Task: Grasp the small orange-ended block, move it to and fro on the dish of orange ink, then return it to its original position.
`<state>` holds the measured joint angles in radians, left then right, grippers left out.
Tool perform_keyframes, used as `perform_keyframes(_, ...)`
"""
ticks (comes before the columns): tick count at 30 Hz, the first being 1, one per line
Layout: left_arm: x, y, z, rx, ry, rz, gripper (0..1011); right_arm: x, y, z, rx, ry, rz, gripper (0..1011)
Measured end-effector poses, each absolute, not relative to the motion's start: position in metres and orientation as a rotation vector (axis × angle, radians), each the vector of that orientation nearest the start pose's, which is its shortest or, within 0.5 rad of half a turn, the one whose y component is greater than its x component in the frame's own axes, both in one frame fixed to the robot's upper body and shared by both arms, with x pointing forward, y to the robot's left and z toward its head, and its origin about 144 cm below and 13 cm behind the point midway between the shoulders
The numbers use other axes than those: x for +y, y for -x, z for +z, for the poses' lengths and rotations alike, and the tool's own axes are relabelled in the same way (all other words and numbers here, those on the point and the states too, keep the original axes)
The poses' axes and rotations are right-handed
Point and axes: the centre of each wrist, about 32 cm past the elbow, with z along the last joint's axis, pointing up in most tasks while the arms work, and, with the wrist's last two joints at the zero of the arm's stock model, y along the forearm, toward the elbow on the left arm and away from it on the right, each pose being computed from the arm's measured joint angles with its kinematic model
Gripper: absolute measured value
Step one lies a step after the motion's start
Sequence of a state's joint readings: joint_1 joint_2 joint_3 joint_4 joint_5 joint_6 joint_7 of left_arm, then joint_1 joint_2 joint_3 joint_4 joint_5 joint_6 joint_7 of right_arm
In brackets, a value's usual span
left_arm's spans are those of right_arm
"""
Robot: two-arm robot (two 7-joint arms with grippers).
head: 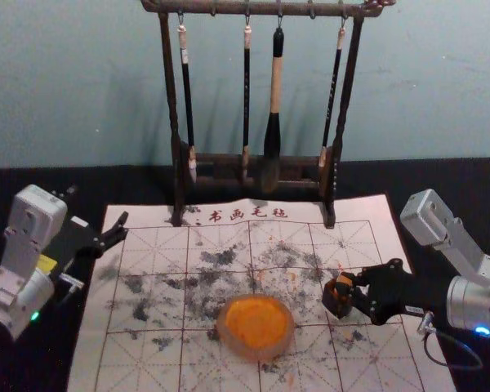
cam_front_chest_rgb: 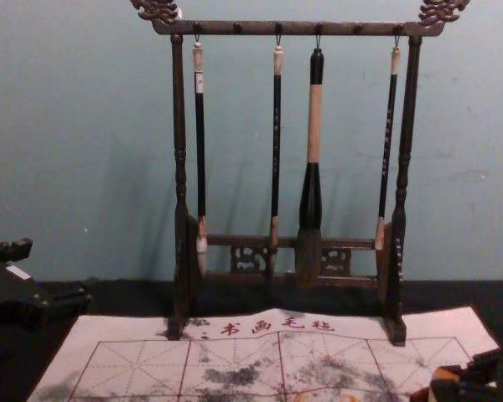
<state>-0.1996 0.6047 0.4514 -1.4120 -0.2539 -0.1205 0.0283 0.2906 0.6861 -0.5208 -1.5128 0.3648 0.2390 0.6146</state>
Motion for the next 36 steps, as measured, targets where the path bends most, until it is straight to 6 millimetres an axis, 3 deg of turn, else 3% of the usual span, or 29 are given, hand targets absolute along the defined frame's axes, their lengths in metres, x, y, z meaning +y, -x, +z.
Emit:
perform_keyframes(3,0.3097,-0.4886,1.1398,-0.285,-0.305,1.248,1001,-0.3036,-0.5029,1.1863,0.036,0.506,-0.614,111)
perform_keyframes(8,0.3097,-0.4886,1.1397,-0.285,-0.305,1.248,1001,-0.3036,-0.5028,1.1861,0.037,0.508,-0.614,233)
perform_keyframes(16,0.3097,-0.4886,1.1398,-0.285,-0.304,1.248,1001,-0.3036,-0.5029,1.1862,0.037,0.508,-0.614,540)
perform_keyframes(32,0.3097,-0.4886,1.1398,-0.285,-0.304,1.248,1001,-0.3036,-0.5029,1.1862,0.036,0.507,-0.614,998)
perform_keyframes(36,0.3097,-0.4886,1.1398,-0.285,-0.304,1.248,1001,-0.3036,-0.5029,1.1863,0.036,0.507,-0.614,1000)
